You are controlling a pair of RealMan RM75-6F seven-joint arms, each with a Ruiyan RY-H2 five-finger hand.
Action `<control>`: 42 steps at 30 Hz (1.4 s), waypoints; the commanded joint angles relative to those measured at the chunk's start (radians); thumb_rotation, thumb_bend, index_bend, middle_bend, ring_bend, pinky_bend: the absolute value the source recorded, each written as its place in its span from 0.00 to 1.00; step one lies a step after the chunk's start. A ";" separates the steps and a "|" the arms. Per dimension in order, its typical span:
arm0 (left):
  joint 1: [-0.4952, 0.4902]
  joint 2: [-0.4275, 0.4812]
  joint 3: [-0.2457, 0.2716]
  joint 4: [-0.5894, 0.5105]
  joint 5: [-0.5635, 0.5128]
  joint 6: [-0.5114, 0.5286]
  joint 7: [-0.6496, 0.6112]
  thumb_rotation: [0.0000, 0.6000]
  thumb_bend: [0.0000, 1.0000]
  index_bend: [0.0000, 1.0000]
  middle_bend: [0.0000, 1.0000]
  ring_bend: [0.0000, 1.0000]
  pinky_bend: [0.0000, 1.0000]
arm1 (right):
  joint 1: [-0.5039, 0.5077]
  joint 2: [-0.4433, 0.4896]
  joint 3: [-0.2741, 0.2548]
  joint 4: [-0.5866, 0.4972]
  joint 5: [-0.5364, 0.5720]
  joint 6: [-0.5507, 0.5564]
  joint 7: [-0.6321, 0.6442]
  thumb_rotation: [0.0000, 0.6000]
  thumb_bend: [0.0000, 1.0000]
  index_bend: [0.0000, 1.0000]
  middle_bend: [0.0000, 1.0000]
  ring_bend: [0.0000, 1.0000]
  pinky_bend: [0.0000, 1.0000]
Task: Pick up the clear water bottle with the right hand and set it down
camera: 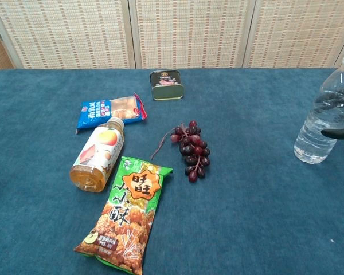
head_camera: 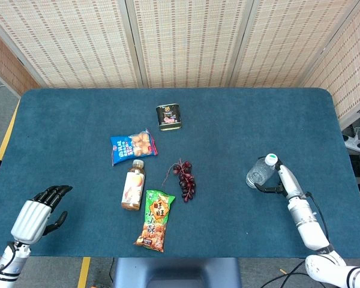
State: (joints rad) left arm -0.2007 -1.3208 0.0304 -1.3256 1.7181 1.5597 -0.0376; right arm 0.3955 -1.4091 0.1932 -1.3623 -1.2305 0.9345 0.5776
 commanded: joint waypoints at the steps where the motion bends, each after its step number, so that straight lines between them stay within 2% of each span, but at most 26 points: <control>1: 0.000 0.000 0.000 0.000 0.001 0.001 -0.001 1.00 0.38 0.17 0.20 0.21 0.43 | 0.004 -0.021 0.006 0.023 -0.009 0.014 0.004 1.00 0.18 0.24 0.24 0.05 0.11; 4: 0.000 0.000 0.000 0.001 0.001 0.001 0.000 1.00 0.38 0.17 0.20 0.21 0.43 | 0.001 -0.039 0.015 0.041 -0.019 0.040 0.018 1.00 0.31 0.39 0.39 0.20 0.13; 6: 0.000 0.000 0.000 0.001 0.000 0.001 -0.002 1.00 0.38 0.17 0.20 0.21 0.43 | -0.004 -0.046 0.017 0.046 -0.029 0.064 0.017 1.00 0.39 0.52 0.49 0.30 0.22; 9: 0.000 -0.001 0.001 0.003 0.001 0.001 0.000 1.00 0.38 0.17 0.20 0.21 0.43 | -0.016 -0.054 0.017 0.047 -0.065 0.130 0.002 1.00 0.46 0.67 0.59 0.41 0.34; 11: 0.000 -0.001 0.000 0.001 0.000 -0.001 0.001 1.00 0.38 0.17 0.20 0.21 0.43 | -0.027 -0.047 0.012 0.030 -0.101 0.178 0.000 1.00 0.49 0.73 0.63 0.46 0.38; 15: 0.000 -0.001 0.001 0.001 0.003 0.002 0.004 1.00 0.38 0.17 0.20 0.21 0.43 | -0.051 -0.012 -0.011 -0.019 -0.192 0.279 -0.031 1.00 0.50 0.76 0.66 0.49 0.41; 17: 0.000 -0.001 0.001 0.000 0.002 0.001 0.004 1.00 0.38 0.17 0.20 0.21 0.43 | -0.063 0.012 -0.026 -0.039 -0.239 0.333 -0.105 1.00 0.50 0.77 0.67 0.50 0.42; 23: 0.001 0.000 0.002 -0.001 0.004 0.004 0.004 1.00 0.38 0.17 0.21 0.21 0.43 | -0.086 0.027 -0.018 -0.046 -0.250 0.449 -0.565 1.00 0.51 0.79 0.69 0.52 0.45; 27: 0.000 0.000 0.002 -0.002 0.004 0.002 0.004 1.00 0.38 0.17 0.21 0.21 0.43 | -0.093 0.016 -0.012 -0.059 -0.209 0.454 -0.722 1.00 0.52 0.80 0.69 0.52 0.45; 31: 0.000 0.000 0.002 -0.004 0.002 -0.002 0.004 1.00 0.38 0.17 0.21 0.21 0.43 | -0.096 -0.045 0.000 -0.015 -0.182 0.502 -0.885 1.00 0.52 0.80 0.69 0.52 0.45; 33: -0.001 0.000 0.002 -0.003 0.003 -0.002 0.005 1.00 0.38 0.17 0.21 0.21 0.43 | -0.090 -0.050 -0.017 -0.015 -0.198 0.485 -0.853 1.00 0.52 0.80 0.69 0.52 0.46; 36: -0.001 -0.001 0.002 -0.001 0.000 -0.005 0.006 1.00 0.38 0.17 0.21 0.21 0.43 | -0.071 -0.004 -0.069 -0.062 -0.262 0.414 -0.653 1.00 0.52 0.80 0.69 0.52 0.46; 39: -0.001 0.000 0.000 -0.002 -0.002 -0.003 0.004 1.00 0.38 0.17 0.21 0.21 0.43 | -0.040 0.063 -0.125 -0.105 -0.359 0.359 -0.373 1.00 0.52 0.80 0.70 0.52 0.46; 42: 0.001 0.000 0.000 0.000 -0.002 0.000 0.004 1.00 0.38 0.17 0.21 0.21 0.43 | -0.006 0.109 -0.166 -0.115 -0.446 0.350 -0.073 1.00 0.52 0.80 0.70 0.52 0.46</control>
State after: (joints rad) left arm -0.1999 -1.3208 0.0300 -1.3261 1.7159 1.5595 -0.0339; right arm 0.3327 -1.3925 0.1265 -1.4250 -1.5122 1.3542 -0.0987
